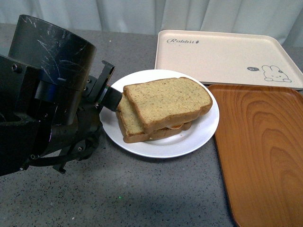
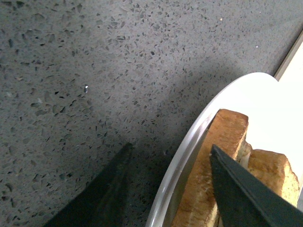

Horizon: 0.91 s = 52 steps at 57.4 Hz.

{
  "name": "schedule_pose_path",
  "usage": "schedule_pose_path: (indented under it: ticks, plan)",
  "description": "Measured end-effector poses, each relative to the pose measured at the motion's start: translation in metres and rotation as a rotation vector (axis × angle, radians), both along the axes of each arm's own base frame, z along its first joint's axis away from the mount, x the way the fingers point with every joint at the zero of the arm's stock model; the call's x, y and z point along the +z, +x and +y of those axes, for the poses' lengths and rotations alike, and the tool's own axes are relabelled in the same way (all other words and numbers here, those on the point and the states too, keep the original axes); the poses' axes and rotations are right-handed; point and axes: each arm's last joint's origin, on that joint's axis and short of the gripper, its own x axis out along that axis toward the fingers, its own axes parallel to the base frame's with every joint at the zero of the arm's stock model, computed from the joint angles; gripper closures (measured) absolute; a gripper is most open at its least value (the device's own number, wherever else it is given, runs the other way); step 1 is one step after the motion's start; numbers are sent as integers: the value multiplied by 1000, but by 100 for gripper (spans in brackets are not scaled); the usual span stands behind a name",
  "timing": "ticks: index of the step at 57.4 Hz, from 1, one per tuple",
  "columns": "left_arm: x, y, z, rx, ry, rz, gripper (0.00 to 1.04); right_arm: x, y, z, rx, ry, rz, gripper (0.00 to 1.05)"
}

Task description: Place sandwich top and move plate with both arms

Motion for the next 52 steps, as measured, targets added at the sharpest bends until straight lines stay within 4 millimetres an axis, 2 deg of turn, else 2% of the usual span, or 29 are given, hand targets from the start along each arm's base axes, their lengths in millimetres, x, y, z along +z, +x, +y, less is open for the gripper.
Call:
schedule_pose_path:
  ticks: [3,7,16,39,52]
  plan:
    - [-1,-1,1,1,0,2,64,0,0,0,0,0,0,9]
    - [-2,-2,1,-2,-7,2,80,0,0,0,0,0,0,9]
    - [6,-1,1,6,-33,-36,101,0,0,0,0,0,0,9]
    - [18,-2,7,25,-29,-77,101,0,0,0,0,0,0,9]
    - [46,1,13,68,-52,-193,101,0,0,0,0,0,0,9]
